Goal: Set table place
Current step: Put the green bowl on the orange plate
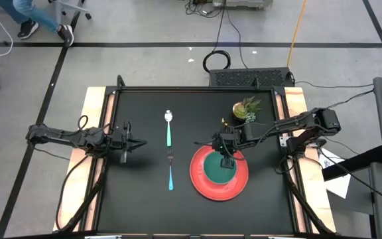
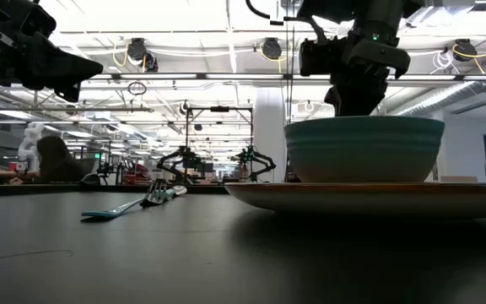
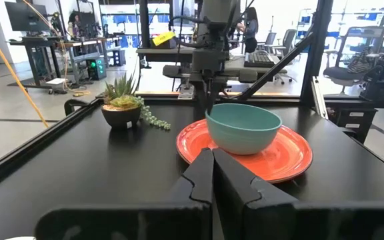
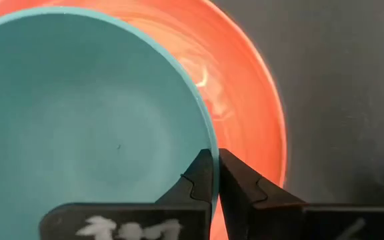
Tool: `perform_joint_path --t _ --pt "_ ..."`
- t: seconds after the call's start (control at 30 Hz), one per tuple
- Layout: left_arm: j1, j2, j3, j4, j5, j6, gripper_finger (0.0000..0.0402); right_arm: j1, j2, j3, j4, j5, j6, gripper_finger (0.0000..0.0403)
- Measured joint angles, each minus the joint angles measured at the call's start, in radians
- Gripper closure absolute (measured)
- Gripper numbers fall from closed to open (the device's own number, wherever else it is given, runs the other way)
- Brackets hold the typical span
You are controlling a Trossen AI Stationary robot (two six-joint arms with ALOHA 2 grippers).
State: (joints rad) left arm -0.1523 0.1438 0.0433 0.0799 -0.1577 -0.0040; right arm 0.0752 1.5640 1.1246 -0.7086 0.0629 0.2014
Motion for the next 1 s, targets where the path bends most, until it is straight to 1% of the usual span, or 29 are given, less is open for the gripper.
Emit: perform_joint_path --t 1.0 --pt "0.000 0.000 0.000 0.002 0.000 -0.001 0.0392 -0.001 0.000 -0.025 0.027 -0.012 0.020 0.0401"
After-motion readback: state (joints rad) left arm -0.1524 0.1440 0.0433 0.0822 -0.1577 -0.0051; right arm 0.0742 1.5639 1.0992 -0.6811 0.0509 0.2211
